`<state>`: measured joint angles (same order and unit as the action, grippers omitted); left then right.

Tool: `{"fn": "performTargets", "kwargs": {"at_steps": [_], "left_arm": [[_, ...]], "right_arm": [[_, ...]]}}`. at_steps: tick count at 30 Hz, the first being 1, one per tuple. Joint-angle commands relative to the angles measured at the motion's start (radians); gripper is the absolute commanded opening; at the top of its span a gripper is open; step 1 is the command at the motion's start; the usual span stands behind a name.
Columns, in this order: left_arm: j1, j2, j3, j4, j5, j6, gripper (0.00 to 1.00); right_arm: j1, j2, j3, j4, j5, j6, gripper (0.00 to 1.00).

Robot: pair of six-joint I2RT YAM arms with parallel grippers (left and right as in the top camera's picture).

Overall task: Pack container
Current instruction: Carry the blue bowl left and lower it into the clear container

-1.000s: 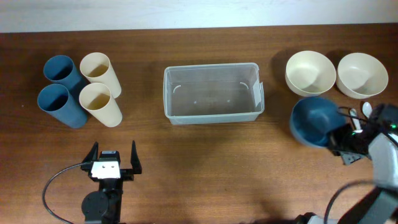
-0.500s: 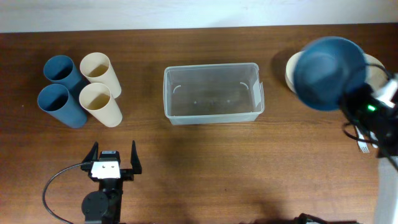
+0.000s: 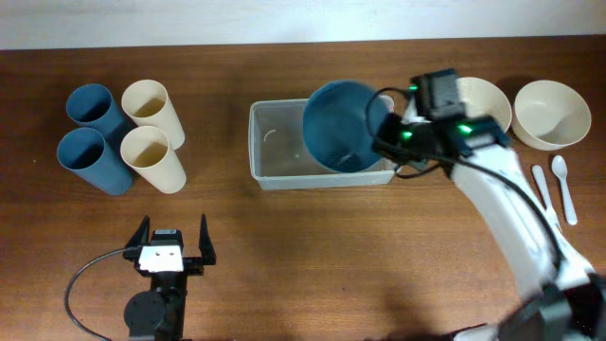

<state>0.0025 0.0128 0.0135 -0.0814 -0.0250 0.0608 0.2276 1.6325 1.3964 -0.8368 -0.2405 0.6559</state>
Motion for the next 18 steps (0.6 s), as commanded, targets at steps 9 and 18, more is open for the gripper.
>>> {"fn": "performTargets", "kwargs": {"at_steps": [9, 18], "left_arm": [[0.005, -0.008, -0.004, -0.002, 0.013, 0.012, 1.00], [0.005, -0.008, -0.004, -0.002, 0.013, 0.012, 0.99]], "right_arm": [[0.008, 0.202, 0.172, -0.009, 0.080, 0.007, 0.04], [0.008, 0.230, 0.172, -0.018, 0.169, 0.026, 0.04]]}}
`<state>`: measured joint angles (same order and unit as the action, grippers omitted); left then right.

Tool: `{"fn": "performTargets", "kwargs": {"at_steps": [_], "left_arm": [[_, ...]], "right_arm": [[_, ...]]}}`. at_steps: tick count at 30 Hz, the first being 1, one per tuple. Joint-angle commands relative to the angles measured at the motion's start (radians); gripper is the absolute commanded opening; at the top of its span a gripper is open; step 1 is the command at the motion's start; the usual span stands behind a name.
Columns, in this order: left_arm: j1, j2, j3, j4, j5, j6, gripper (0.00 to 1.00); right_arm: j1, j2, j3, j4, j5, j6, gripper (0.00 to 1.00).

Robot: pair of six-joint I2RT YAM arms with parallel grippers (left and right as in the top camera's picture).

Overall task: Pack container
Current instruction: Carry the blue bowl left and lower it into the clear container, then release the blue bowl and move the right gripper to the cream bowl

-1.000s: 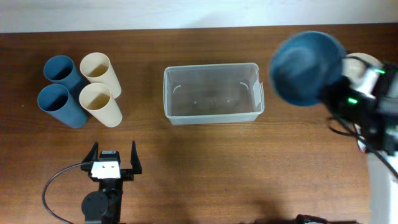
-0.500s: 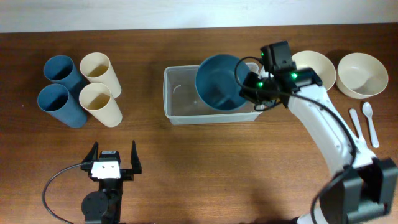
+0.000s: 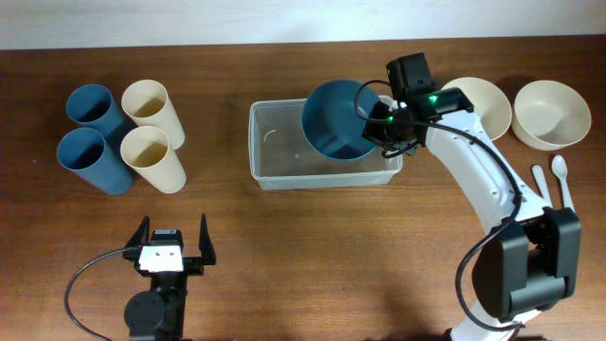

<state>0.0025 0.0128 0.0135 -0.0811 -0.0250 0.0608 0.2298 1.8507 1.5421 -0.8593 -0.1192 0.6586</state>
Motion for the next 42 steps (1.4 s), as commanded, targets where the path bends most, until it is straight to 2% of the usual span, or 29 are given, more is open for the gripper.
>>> {"fn": "performTargets", "kwargs": {"at_steps": [1, 12, 26, 28, 32, 33, 38, 42], "left_arm": [[0.005, -0.008, -0.004, -0.003, 0.013, 0.012, 1.00], [0.005, -0.008, -0.004, -0.003, 0.013, 0.012, 1.00], [0.005, -0.008, -0.004, -0.003, 0.013, 0.012, 1.00], [0.005, -0.008, -0.004, -0.002, 0.013, 0.012, 1.00], [0.005, -0.008, -0.004, -0.002, 0.013, 0.012, 0.99], [0.005, -0.008, -0.004, -0.003, 0.013, 0.012, 1.00], [0.005, -0.008, -0.004, -0.002, 0.013, 0.012, 1.00], [0.005, -0.008, -0.004, -0.002, 0.013, 0.012, 1.00]], "right_arm": [[0.006, 0.017, 0.026, 0.006, 0.053, 0.031, 0.04], [0.005, 0.086, 0.026, 0.057, -0.024, 0.056, 0.04], [0.004, 0.148, 0.026, 0.041, -0.003, 0.076, 0.05], [0.004, 0.148, 0.027, 0.041, -0.003, 0.075, 0.09], [0.004, 0.148, 0.028, 0.025, 0.000, 0.075, 0.38], [0.004, 0.148, 0.028, 0.022, 0.000, 0.075, 0.42], [0.003, 0.147, 0.058, -0.009, 0.001, 0.075, 0.44], [0.004, 0.147, 0.172, -0.111, 0.050, 0.061, 0.45]]}}
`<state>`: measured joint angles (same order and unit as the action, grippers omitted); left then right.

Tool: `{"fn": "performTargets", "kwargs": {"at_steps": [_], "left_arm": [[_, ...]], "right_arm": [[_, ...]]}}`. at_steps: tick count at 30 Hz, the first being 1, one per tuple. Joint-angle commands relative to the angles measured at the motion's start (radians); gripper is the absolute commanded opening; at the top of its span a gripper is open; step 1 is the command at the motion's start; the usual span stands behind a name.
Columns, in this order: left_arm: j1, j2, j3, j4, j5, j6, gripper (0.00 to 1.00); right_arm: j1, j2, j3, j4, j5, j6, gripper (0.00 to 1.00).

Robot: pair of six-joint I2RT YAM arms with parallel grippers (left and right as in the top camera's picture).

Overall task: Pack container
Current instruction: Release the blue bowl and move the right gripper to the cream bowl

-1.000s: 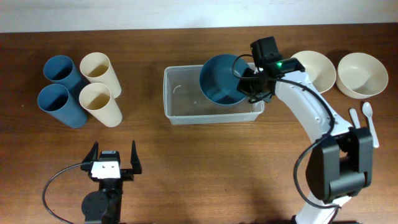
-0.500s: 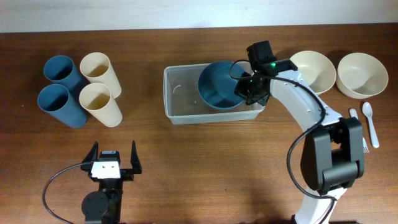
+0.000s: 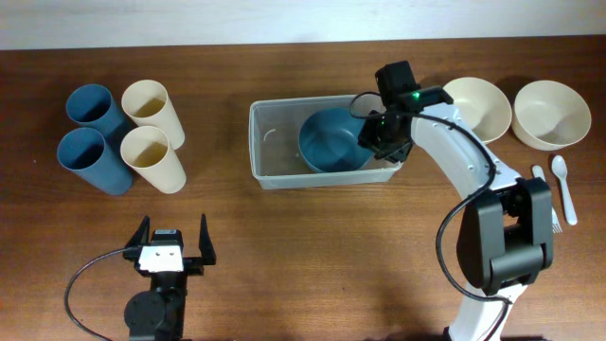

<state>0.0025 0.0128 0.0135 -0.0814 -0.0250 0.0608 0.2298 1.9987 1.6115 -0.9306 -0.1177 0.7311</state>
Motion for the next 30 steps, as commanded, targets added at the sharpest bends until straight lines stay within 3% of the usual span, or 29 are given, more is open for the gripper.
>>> {"fn": "performTargets", "kwargs": {"at_steps": [1, 6, 8, 9, 17, 23, 30], "left_arm": [[0.005, -0.008, -0.004, -0.002, 0.013, 0.012, 0.99], [0.005, -0.008, -0.004, -0.002, 0.013, 0.012, 0.99], [0.005, -0.008, -0.004, -0.002, 0.013, 0.012, 0.99], [0.005, -0.008, -0.004, -0.002, 0.013, 0.012, 1.00], [0.005, -0.008, -0.004, -0.002, 0.013, 0.012, 0.99], [0.005, -0.008, -0.004, -0.002, 0.013, 0.012, 1.00], [0.005, -0.008, -0.004, -0.002, 0.013, 0.012, 0.99]], "right_arm": [[0.004, -0.001, 0.144, -0.071, 0.058, -0.032, 0.48], [0.003, -0.001, 0.349, -0.212, 0.082, -0.095, 0.70], [-0.002, -0.001, 0.415, -0.251, 0.089, -0.119, 0.86], [-0.011, -0.001, 0.461, -0.288, 0.106, -0.133, 0.99], [-0.220, 0.000, 0.587, -0.447, 0.179, -0.086, 0.99], [-0.394, 0.005, 0.487, -0.448, 0.175, 0.038, 0.99], [-0.476, 0.006, 0.323, -0.324, 0.166, 0.049, 0.99]]}}
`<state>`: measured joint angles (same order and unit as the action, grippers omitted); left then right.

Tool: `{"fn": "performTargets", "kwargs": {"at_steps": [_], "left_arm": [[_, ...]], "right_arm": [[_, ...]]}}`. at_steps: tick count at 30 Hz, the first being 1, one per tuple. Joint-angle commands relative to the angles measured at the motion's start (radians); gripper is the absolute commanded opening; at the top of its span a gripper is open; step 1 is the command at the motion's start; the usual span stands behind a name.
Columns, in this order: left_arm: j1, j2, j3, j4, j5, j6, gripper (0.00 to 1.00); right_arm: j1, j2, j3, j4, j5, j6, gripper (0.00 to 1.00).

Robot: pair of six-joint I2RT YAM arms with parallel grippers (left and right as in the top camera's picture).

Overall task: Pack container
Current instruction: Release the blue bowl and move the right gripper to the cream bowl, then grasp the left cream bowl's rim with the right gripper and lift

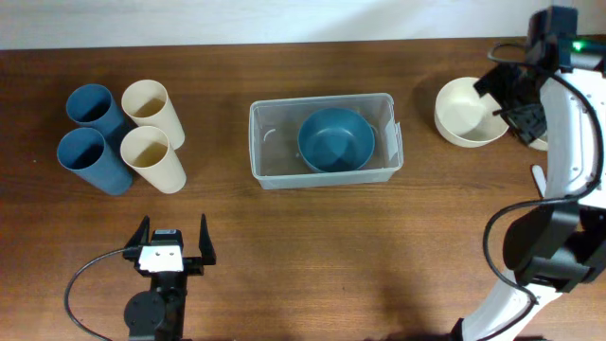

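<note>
A blue bowl point(336, 140) sits upright inside the clear plastic container point(257, 142) at the table's middle. My right gripper point(509, 100) hovers at the far right over the right rim of a cream bowl point(461, 112). Its fingers look spread, with nothing between them. A second cream bowl point(538, 144) is almost wholly hidden under the right arm. My left gripper point(173, 239) rests open near the front left edge, holding nothing.
Two blue cups point(87, 128) and two cream cups point(150, 128) stand in a cluster at the far left. A white spoon point(538, 176) lies at the right, partly hidden by the right arm.
My right gripper has let go of the blue bowl, which now lies in the container. It has moved from the container's right end to above the nearer cream bowl. The left arm stayed still.
My right gripper first held the blue bowl tilted above the container's right half. It then held it lower, and a second ago the bowl sat inside the container with the gripper still at its rim. Now the bowl rests there alone and the gripper is by the cream bowls.
</note>
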<state>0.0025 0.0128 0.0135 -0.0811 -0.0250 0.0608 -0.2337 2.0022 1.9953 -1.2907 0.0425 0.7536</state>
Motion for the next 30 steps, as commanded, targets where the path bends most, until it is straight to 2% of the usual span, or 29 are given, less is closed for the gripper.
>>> {"fn": "performTargets", "kwargs": {"at_steps": [1, 14, 30], "left_arm": [[0.005, -0.008, -0.004, -0.002, 0.013, 0.012, 1.00], [0.005, -0.008, -0.004, -0.003, 0.013, 0.012, 1.00], [0.005, -0.008, -0.004, -0.002, 0.013, 0.012, 1.00]], "right_arm": [[-0.017, 0.003, -0.082, 0.060, -0.005, 0.026, 0.99], [-0.096, 0.013, -0.320, 0.369, -0.091, 0.003, 0.99], [-0.101, 0.136, -0.328, 0.438, -0.122, -0.020, 0.99]]}}
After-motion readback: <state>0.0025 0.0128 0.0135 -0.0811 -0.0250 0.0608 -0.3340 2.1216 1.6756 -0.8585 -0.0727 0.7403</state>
